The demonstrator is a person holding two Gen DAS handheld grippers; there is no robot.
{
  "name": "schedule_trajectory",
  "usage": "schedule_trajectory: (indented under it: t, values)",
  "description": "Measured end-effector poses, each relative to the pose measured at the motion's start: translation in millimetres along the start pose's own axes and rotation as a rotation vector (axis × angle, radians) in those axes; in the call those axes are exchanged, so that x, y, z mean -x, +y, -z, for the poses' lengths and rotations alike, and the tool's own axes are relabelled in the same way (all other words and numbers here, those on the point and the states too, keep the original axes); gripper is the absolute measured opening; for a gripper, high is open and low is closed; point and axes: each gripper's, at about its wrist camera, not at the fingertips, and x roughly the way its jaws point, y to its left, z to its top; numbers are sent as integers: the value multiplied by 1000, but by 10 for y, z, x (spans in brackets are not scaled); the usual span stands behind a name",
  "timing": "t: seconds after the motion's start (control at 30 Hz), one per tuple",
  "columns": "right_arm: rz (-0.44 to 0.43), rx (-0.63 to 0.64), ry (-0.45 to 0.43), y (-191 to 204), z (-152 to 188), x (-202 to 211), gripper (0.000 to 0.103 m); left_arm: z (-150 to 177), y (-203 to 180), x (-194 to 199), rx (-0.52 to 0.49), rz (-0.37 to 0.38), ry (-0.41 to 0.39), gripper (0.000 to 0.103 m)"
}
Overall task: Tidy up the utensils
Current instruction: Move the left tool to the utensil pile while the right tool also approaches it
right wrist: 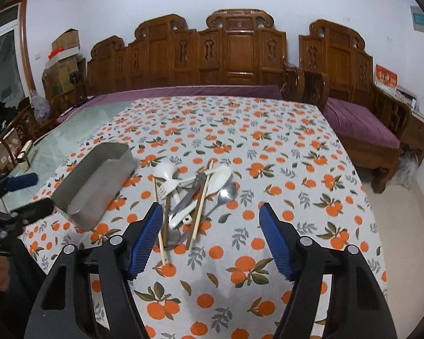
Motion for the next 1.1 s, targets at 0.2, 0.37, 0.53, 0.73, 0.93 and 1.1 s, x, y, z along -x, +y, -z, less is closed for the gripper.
schedule_trajectory:
  t: [0.2,0.37,0.53,0.73,0.93,1.1]
  values:
    - [4,-6,30,-74,71,-127,72,7,-137,-524,-16,14,93,78]
    - [7,-18,51,-164,120,-250,71,-60,-113,-978,24,22,160,71]
    - [14,-44,86,-257,180,-398,71,-129,-33,-1389,91,19,217,63]
    - [14,-35,95,-253,210,-447,71,-259,-37,-1526,102,-28,202,62]
    - [7,-24,85,-204,187,-434,71,-287,-136,-1446,64,-9,169,51]
    - [9,-29,83,-227,174,-420,71,-260,-319,-1518,12,-3,204,38]
